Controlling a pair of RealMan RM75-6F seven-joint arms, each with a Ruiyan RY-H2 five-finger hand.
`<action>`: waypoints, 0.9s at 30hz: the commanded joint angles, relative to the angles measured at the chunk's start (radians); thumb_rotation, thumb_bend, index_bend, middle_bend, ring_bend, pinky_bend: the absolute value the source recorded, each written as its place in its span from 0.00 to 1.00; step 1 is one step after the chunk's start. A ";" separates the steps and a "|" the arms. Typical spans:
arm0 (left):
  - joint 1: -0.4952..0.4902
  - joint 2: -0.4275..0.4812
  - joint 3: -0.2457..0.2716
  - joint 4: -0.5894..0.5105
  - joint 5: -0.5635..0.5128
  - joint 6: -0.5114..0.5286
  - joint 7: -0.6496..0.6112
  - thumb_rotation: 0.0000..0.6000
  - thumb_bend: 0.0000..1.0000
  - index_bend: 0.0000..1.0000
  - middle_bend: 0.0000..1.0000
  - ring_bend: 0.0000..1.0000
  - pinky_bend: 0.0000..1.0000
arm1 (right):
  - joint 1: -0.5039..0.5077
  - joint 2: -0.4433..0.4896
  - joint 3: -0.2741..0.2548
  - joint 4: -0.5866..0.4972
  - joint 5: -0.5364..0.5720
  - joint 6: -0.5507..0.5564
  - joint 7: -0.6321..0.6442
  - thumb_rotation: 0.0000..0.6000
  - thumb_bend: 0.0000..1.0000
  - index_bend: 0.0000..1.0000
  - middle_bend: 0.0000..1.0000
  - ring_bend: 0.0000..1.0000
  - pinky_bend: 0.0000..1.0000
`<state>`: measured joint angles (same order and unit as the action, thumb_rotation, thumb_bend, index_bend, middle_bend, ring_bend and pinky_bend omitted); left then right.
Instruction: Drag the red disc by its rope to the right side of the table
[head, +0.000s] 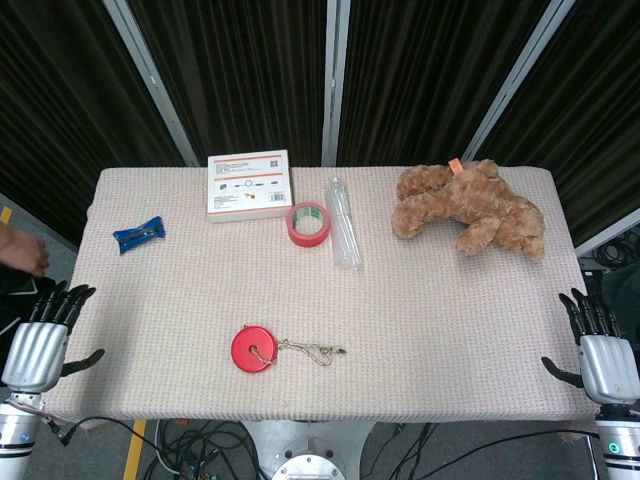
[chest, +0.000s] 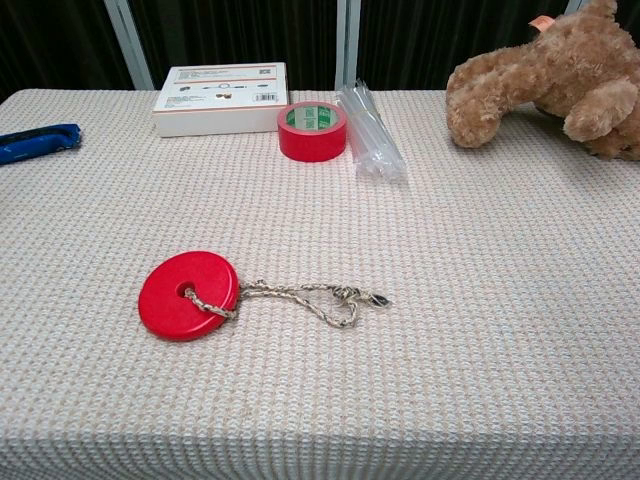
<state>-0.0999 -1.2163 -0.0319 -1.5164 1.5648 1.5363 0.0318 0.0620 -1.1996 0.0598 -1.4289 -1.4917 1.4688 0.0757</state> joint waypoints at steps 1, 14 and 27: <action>0.000 0.002 -0.001 -0.004 -0.003 -0.001 0.001 1.00 0.01 0.14 0.13 0.02 0.12 | 0.001 0.002 -0.001 -0.004 -0.002 -0.001 -0.002 1.00 0.06 0.00 0.00 0.00 0.00; 0.001 -0.002 -0.001 0.007 -0.009 -0.005 -0.008 1.00 0.01 0.14 0.13 0.02 0.12 | 0.080 0.041 -0.017 -0.131 -0.080 -0.083 -0.109 1.00 0.06 0.00 0.00 0.00 0.00; 0.007 -0.021 0.006 0.041 -0.010 -0.004 -0.031 1.00 0.01 0.14 0.13 0.02 0.12 | 0.332 -0.068 0.018 -0.390 -0.063 -0.432 -0.379 1.00 0.11 0.00 0.03 0.00 0.00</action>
<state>-0.0931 -1.2363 -0.0263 -1.4764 1.5555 1.5323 0.0021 0.3351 -1.2081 0.0540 -1.7814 -1.5761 1.0980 -0.2398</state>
